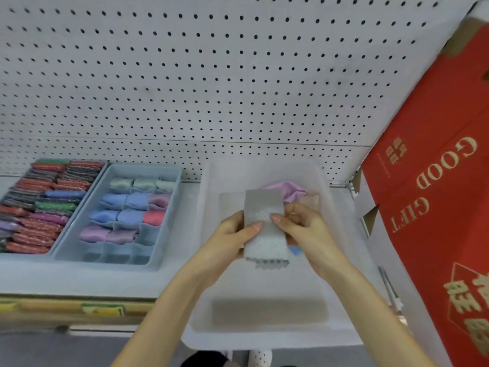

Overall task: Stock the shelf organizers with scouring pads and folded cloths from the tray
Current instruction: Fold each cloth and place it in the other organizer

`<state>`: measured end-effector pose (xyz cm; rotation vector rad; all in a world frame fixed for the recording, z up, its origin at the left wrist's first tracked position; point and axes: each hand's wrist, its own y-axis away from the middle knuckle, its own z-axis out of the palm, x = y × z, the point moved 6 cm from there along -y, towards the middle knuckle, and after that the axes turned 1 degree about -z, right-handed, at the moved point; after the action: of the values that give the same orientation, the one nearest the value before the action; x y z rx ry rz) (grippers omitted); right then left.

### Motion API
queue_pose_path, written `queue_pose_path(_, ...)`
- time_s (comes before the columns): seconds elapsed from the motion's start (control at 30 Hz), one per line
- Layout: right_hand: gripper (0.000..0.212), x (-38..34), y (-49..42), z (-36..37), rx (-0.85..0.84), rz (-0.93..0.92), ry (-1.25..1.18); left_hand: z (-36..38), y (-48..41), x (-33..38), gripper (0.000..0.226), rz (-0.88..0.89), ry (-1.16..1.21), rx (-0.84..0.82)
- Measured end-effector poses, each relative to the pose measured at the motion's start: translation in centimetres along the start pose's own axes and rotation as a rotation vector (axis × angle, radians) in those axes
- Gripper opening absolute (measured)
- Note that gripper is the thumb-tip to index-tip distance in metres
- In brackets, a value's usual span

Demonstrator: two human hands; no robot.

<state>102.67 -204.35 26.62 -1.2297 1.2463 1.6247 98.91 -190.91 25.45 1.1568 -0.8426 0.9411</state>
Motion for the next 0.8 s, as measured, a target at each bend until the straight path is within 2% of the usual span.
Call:
queue_pose_path(0.07, 0.018, 0.1, 0.3, 0.3, -0.048, 0.024, 0.001, -0.5, 0.2, 0.5, 0.027, 0.037, -0.051, 0.04)
queue_pose_path(0.17, 0.055, 0.3, 1.0, 0.0, -0.072, 0.023, 0.038, -0.7, 0.4, 1.4, 0.022, 0.102, -0.077, 0.143)
queue_pose_path(0.23, 0.064, -0.1, 1.4, -0.3, -0.092, -0.041, 0.039, -0.8, 0.4, 1.6, 0.018, 0.139, -0.088, 0.244)
queue_pose_path(0.3, 0.055, -0.7, 1.7, -0.4, -0.115, -0.112, 0.046, -1.0, 0.7, 1.6, 0.029, 0.191, -0.073, 0.375)
queue_pose_path(0.37, 0.043, -1.1, 1.8, -0.6, -0.113, -0.156, 0.056, -0.9, 1.2, 1.7, 0.037, 0.27, -0.034, 0.413)
queue_pose_path(0.5, 0.047, -1.0, 2.0, -1.2, -0.107, -0.193, 0.076, 0.3, 2.1, 1.9, 0.031, 0.394, -0.091, 0.225)
queue_pose_path(0.6, 0.045, -1.5, 2.5, -1.6, -0.082, -0.269, 0.221, 0.8, 2.4, 2.2, 0.039, 0.401, -0.222, 0.178)
queue_pose_path(0.67, 0.042, -2.3, 2.5, -1.8, -0.057, -0.354, 0.389, 1.1, 2.3, 2.6, 0.045, 0.393, -0.382, 0.198)
queue_pose_path(0.7, 0.039, -2.8, 2.5, -1.9, -0.05, -0.393, 0.471, 1.2, 2.3, 2.8, 0.042, 0.4, -0.535, 0.222)
queue_pose_path(0.77, 0.03, -3.5, 2.4, -1.8, -0.055, -0.432, 0.581, 1.4, 2.5, 3.5, 0.025, 0.426, -0.865, 0.227)
queue_pose_path(0.8, 0.024, -3.8, 2.3, -1.8, -0.067, -0.435, 0.596, 1.4, 2.7, 3.9, 0.016, 0.422, -0.939, 0.195)
